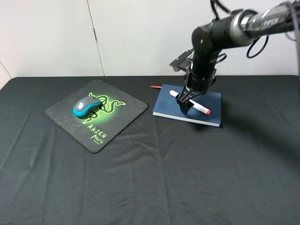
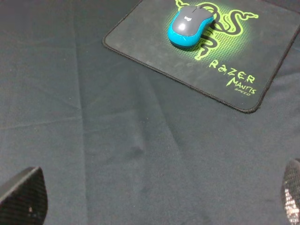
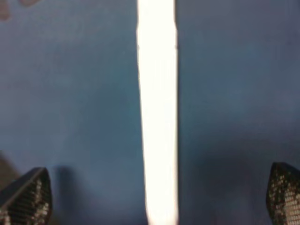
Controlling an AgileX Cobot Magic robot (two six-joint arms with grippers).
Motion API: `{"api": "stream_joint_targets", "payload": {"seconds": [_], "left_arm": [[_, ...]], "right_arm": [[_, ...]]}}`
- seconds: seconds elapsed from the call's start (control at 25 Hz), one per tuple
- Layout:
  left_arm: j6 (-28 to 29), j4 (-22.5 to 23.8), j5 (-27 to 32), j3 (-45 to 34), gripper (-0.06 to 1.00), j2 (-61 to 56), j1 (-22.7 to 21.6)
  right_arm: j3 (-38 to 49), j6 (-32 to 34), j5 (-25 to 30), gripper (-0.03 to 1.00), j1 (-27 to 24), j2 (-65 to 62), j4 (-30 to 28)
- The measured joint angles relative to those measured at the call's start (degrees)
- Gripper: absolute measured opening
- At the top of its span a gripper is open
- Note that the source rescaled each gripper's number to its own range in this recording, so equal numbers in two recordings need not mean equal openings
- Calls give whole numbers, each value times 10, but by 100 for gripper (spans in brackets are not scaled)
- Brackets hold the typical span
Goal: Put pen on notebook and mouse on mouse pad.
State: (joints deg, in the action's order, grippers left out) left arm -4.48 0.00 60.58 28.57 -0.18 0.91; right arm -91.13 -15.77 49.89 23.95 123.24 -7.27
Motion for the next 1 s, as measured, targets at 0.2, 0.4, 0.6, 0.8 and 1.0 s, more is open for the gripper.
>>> {"api": "stream_joint_targets", "payload": {"seconds": [0.2,0.4,0.6,0.8,1.0], "left_arm": [[0,0,0,0,100,0,0],[0,0,0,0,100,0,0],[0,0,0,0,100,0,0],[0,0,0,0,100,0,0],[0,0,0,0,100,0,0]], "right_arm": [[-9,23,90,100,0,-76,11],[-9,46,185,100,0,-167,20],[-5,77,196,100,0,-265,63],[42,107,196,100,0,-368,115],[159,130,197,100,0,-491,142]]}}
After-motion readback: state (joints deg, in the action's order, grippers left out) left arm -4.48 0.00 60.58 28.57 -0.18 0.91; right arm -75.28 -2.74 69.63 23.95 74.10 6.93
